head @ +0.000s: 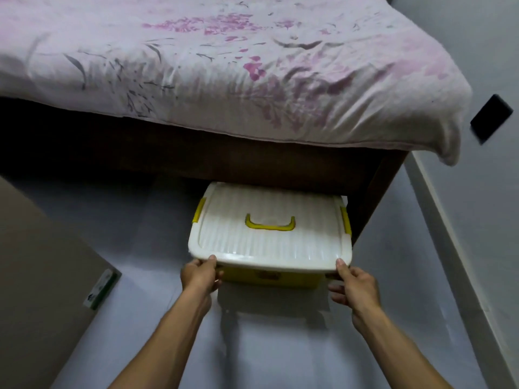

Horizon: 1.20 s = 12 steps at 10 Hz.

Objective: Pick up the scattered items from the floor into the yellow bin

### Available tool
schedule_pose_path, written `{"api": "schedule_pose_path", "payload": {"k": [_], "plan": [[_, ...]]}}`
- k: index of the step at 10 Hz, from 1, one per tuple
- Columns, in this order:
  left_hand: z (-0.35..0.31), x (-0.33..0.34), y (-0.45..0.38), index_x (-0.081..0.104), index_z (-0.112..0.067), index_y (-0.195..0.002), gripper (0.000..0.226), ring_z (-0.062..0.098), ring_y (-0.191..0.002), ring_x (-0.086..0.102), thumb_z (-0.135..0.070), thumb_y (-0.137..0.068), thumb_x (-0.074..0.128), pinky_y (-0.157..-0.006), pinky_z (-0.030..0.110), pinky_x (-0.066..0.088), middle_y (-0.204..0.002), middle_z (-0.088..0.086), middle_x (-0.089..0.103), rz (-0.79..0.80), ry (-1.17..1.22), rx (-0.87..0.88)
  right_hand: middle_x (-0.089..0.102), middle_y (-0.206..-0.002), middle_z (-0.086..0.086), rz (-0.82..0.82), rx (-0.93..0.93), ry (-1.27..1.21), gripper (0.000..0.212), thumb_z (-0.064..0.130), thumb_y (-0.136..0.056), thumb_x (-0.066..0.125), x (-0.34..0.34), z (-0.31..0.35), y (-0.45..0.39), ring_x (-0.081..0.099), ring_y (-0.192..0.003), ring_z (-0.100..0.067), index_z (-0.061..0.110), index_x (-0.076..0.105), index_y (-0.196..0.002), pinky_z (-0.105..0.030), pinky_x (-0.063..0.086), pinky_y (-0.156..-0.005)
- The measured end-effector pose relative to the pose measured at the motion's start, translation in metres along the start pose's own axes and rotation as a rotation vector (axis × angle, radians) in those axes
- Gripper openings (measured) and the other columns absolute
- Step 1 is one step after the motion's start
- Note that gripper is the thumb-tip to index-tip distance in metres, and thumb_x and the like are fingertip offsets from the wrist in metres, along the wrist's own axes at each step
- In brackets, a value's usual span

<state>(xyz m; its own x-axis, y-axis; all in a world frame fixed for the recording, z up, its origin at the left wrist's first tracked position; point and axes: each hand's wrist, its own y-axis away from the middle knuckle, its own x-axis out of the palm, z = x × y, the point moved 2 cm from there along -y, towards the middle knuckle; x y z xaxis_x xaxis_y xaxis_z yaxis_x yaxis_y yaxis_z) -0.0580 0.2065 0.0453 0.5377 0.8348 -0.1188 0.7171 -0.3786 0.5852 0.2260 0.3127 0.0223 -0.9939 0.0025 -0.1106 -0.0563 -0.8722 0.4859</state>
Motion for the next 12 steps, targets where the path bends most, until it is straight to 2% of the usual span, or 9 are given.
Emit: {"api": "schedule_pose_path", "payload": {"k": [2,5,6,7,8,9,10,11,12], "plan": [[-0.049,0.058,-0.08,0.062,-0.004,-0.116,0.024,0.02,-0.061,0.059,-0.018,-0.096,0.06,-0.049,0.029,0.044,-0.089,0.012,0.069,0.061,0.004,0.016,0.074,-0.077,-0.006,-0.026,-0.012,-0.112,0.033,0.039,-0.096,0.058,0.046,0.032,-0.074,0.063,-0.058,-0.02,0.007,0.066,-0.1,-0.026,0.049,-0.044],[-0.086,0.111,-0.153,0.055,-0.008,-0.123,0.034,0.017,-0.066,0.061,-0.028,-0.097,0.059,-0.055,0.028,0.046,-0.099,0.004,0.066,0.192,0.045,0.018,0.075,-0.086,-0.002,-0.002,-0.002,-0.098,0.033,0.045,-0.098,0.051,0.08,0.064,-0.14,0.066,-0.066,-0.02,0.016,0.065,-0.09,-0.03,0.048,-0.057],[-0.093,0.121,-0.169,0.055,-0.015,-0.094,0.015,0.016,-0.064,0.06,-0.03,-0.098,0.057,-0.061,0.029,0.045,-0.092,0.0,0.064,0.207,0.046,0.028,0.073,-0.088,0.001,0.012,-0.016,-0.118,0.029,0.044,-0.1,0.048,0.088,0.069,-0.15,0.066,-0.071,-0.021,0.019,0.061,-0.098,-0.03,0.049,-0.059],[-0.097,0.126,-0.176,0.05,-0.019,-0.084,0.018,0.016,-0.065,0.058,-0.026,-0.099,0.055,-0.075,0.034,0.05,-0.092,0.001,0.062,0.202,0.048,0.037,0.072,-0.09,0.002,0.035,-0.013,-0.117,0.027,0.043,-0.101,0.046,0.089,0.075,-0.153,0.066,-0.074,-0.021,0.018,0.058,-0.105,-0.03,0.048,-0.06],[-0.1,0.133,-0.191,0.058,-0.009,-0.11,0.019,0.015,-0.063,0.056,-0.024,-0.101,0.053,-0.082,0.038,0.052,-0.101,0.004,0.061,0.203,0.03,0.047,0.07,-0.09,0.001,0.049,-0.021,-0.107,0.024,0.038,-0.103,0.044,0.094,0.081,-0.16,0.064,-0.074,-0.021,0.017,0.055,-0.111,-0.03,0.048,-0.063],[-0.1,0.134,-0.194,0.056,-0.006,-0.126,0.033,0.016,-0.061,0.058,-0.026,-0.1,0.054,-0.067,0.031,0.049,-0.097,0.002,0.064,0.211,0.007,0.055,0.07,-0.091,0.001,0.055,-0.024,-0.096,0.024,0.037,-0.103,0.044,0.094,0.084,-0.163,0.064,-0.076,-0.021,0.017,0.055,-0.111,-0.031,0.049,-0.067],[-0.101,0.134,-0.19,0.055,-0.009,-0.127,0.033,0.016,-0.064,0.061,-0.026,-0.099,0.056,-0.074,0.034,0.051,-0.098,0.002,0.068,0.216,0.032,0.04,0.071,-0.092,0.001,0.051,-0.022,-0.09,0.024,0.039,-0.102,0.046,0.095,0.083,-0.165,0.065,-0.076,-0.021,0.018,0.056,-0.109,-0.031,0.049,-0.065],[-0.104,0.134,-0.185,0.054,-0.011,-0.127,0.032,0.016,-0.066,0.061,-0.027,-0.1,0.054,-0.07,0.032,0.05,-0.097,-0.001,0.067,0.211,0.009,0.031,0.072,-0.091,0.0,0.041,-0.02,-0.085,0.024,0.041,-0.101,0.047,0.096,0.085,-0.166,0.065,-0.074,-0.021,0.019,0.057,-0.102,-0.031,0.049,-0.063],[-0.098,0.127,-0.17,0.054,-0.016,-0.118,0.024,0.019,-0.078,0.063,-0.032,-0.102,0.048,-0.061,0.029,0.045,-0.11,-0.001,0.067,0.264,-0.076,-0.009,0.071,-0.087,-0.001,0.02,0.011,-0.043,0.029,0.044,-0.101,0.045,0.095,0.085,-0.162,0.064,-0.071,-0.022,0.019,0.058,-0.095,-0.03,0.049,-0.061]]}}
